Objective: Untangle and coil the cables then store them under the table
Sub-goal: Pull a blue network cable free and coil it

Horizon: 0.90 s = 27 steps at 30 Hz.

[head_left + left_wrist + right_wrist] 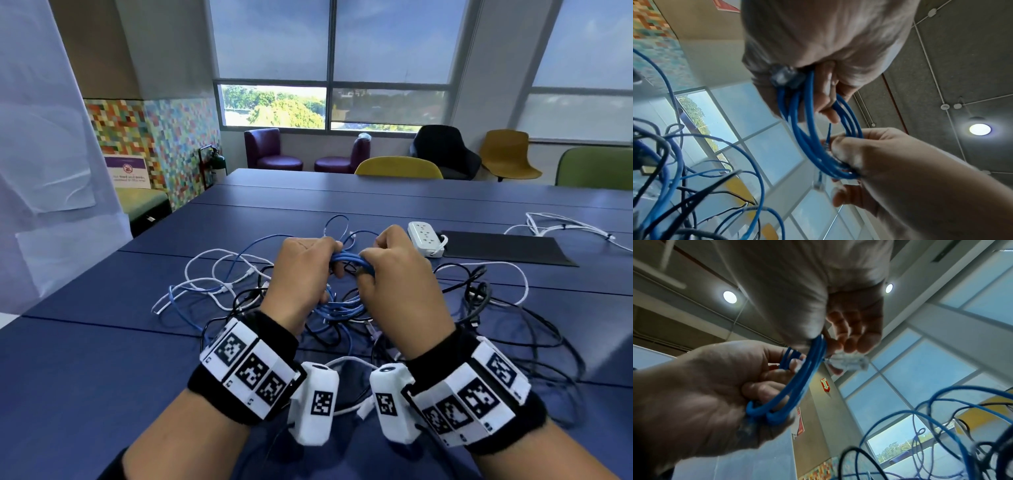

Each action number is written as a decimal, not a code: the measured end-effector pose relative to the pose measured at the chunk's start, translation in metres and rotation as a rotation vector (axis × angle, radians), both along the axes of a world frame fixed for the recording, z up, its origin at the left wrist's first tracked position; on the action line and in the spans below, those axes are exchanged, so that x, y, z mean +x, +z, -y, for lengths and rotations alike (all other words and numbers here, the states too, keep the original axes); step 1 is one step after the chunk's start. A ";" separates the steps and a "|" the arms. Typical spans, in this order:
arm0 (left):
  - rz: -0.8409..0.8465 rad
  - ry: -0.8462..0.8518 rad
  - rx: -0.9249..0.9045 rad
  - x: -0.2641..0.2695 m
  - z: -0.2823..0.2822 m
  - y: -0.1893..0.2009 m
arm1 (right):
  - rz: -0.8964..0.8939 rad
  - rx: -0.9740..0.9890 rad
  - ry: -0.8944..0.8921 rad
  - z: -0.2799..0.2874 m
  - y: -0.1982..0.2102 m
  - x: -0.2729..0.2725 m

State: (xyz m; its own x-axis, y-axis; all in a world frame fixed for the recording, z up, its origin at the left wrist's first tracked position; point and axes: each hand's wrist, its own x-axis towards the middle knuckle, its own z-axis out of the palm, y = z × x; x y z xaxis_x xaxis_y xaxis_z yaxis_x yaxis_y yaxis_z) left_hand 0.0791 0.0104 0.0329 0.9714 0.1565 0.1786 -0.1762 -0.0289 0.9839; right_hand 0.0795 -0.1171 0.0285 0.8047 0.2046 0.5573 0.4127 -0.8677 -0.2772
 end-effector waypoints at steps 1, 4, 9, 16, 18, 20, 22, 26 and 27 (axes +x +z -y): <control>0.008 -0.015 -0.005 -0.001 -0.001 0.000 | -0.023 0.002 0.010 0.001 0.003 -0.001; 0.023 -0.079 -0.071 -0.004 -0.004 -0.001 | -0.101 0.088 0.117 0.008 0.011 -0.002; -0.039 -0.213 -0.180 -0.007 -0.007 -0.007 | -0.247 0.177 0.249 0.018 0.019 -0.006; -0.129 -0.255 -0.342 -0.009 -0.011 -0.008 | -0.025 0.052 0.381 0.013 0.014 -0.010; -0.135 -0.242 -0.383 -0.009 -0.012 -0.008 | -0.038 0.185 0.377 0.011 0.011 -0.012; -0.118 -0.227 -0.423 -0.009 -0.012 -0.008 | -0.198 0.409 0.380 0.009 0.012 -0.012; -0.086 -0.202 -0.413 -0.010 -0.012 -0.008 | -0.388 0.578 0.424 0.008 0.014 -0.013; -0.039 -0.234 -0.325 -0.014 -0.010 -0.006 | -0.562 0.772 0.551 0.010 0.015 -0.015; -0.028 -0.256 -0.313 -0.014 -0.010 -0.006 | -0.570 0.807 0.563 0.012 0.015 -0.013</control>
